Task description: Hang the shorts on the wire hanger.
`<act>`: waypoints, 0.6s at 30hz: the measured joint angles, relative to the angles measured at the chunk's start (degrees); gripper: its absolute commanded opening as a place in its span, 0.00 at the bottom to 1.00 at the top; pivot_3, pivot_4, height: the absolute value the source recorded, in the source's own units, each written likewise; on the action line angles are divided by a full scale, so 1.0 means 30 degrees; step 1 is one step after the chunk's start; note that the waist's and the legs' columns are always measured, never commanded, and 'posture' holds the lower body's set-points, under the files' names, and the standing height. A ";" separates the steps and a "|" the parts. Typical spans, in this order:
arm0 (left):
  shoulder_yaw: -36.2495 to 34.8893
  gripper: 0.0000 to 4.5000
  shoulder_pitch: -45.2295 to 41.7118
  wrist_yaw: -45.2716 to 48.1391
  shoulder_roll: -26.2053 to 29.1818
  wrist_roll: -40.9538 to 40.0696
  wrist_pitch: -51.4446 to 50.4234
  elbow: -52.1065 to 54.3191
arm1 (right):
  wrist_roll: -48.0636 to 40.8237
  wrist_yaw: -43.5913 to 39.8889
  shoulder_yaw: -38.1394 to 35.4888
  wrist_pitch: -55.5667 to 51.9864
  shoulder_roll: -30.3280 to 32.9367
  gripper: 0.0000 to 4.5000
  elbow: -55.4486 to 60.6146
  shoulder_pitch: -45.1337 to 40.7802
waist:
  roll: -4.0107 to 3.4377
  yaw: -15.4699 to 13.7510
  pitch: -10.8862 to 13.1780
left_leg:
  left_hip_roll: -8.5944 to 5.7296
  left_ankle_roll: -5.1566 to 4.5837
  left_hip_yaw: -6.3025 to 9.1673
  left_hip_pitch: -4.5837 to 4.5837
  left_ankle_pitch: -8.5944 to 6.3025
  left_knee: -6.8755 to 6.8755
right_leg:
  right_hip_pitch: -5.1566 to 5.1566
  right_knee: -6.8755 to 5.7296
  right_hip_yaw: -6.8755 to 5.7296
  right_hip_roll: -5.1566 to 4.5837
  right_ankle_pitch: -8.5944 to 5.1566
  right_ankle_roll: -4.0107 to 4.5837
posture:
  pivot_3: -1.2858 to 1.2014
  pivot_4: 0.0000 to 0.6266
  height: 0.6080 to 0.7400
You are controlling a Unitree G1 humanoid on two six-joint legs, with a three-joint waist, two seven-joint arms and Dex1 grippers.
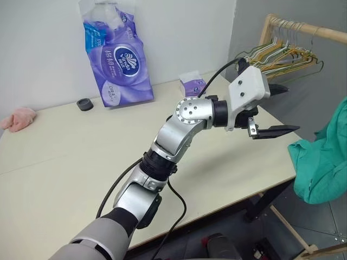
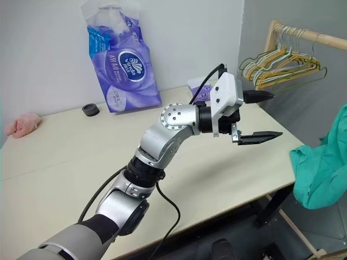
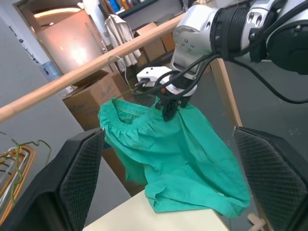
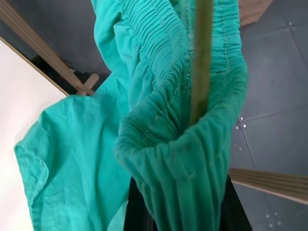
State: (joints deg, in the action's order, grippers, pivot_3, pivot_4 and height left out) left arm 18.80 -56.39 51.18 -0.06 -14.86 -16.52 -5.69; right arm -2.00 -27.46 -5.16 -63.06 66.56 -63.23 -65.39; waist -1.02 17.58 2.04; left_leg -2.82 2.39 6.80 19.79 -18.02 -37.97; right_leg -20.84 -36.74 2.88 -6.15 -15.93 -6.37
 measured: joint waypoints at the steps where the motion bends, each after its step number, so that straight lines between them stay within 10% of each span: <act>1: -0.0003 1.00 -0.0115 0.0042 -0.0017 0.0007 0.0124 -0.0161 | 0.0000 -0.0010 -0.0025 0.0084 -0.0008 0.00 -0.0007 -0.0049 | -0.0002 0.0003 -0.0001 | -0.0007 0.0000 0.0000 0.0000 0.0000 -0.0002 | 0.0001 0.0000 0.0001 -0.0006 -0.0003 -0.0005 | 0.38 0.02 1.00; 18: -0.0007 1.00 -0.0417 0.0229 -0.0099 0.0096 0.0688 -0.0709 | 0.0198 -0.1589 -0.0012 0.0345 -0.0197 0.00 0.0914 -0.1100 | -0.0154 0.0254 0.0070 | -0.0234 -0.0055 -0.0251 -0.0015 -0.0026 -0.0044 | 0.0000 -0.0009 0.0291 -0.0306 -0.0061 -0.0326 | 0.38 0.02 1.00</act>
State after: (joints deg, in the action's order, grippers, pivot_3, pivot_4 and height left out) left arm 18.78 -57.64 51.86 -0.36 -14.57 -14.45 -7.82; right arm -1.40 -32.23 -5.19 -62.02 65.97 -60.49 -68.69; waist -1.48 18.34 2.25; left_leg -3.52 2.23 6.05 19.75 -18.10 -38.10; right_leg -20.84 -36.77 3.75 -7.07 -16.11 -7.35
